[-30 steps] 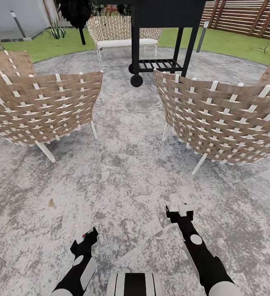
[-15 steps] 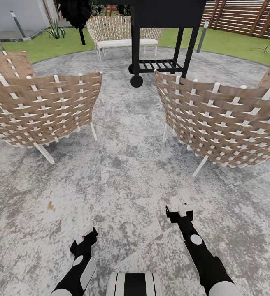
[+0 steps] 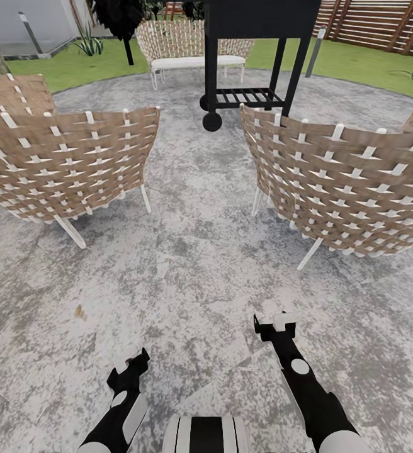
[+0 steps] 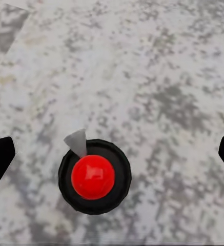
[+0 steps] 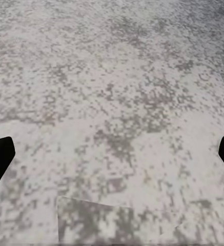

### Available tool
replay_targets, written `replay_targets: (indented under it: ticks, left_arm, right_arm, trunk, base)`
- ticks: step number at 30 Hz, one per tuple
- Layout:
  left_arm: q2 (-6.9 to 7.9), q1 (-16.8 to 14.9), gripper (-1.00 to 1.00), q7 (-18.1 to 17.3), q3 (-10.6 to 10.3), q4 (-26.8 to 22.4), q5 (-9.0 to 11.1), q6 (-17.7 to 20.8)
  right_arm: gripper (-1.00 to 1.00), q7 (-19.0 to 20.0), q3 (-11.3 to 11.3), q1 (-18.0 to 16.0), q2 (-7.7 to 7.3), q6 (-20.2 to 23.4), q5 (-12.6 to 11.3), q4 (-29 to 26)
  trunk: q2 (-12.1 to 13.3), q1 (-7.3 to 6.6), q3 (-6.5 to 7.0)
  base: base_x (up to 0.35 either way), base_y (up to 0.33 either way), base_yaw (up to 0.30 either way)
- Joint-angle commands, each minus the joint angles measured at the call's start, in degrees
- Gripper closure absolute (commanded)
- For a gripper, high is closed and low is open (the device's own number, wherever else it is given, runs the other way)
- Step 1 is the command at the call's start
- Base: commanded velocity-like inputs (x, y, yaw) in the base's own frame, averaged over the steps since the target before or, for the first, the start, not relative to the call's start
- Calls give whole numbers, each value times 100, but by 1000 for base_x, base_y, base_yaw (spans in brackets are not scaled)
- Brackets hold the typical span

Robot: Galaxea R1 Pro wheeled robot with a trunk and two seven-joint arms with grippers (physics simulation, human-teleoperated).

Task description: In the garden, pick up the pesticide atomizer on the floor and spray pesticide onto both trees until each tree trunk is fully covered.

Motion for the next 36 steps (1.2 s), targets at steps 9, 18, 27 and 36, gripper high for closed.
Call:
replay_targets:
  ticks: [9,18,27,36]
  left_arm:
    - [-8,-2,-100,-12,6,2,51,-27]
    - [-9,33,-100,-19,7,74,51,-682]
    - [-9,73,-100,-21,-2,88,54,-1115]
    - [-9,66,-100,-21,-18,90,209,-1166]
  right_arm:
    - [-100,-11,-17,-2,6,-16,58,3]
    - [-100,-9,-17,-2,6,-16,56,3]
    - [-100,-11,-15,-2,6,-16,55,4]
    - [-100,-8,-17,-2,6,-20,54,3]
  trunk:
    - [-7,9,-101]
    - [-7,9,-123]
    - [-7,9,-123]
    - [-15,24,-298]
  base:
    - [0,0,15]
    - [0,0,0]
    - [0,0,0]
    - [0,0,0]
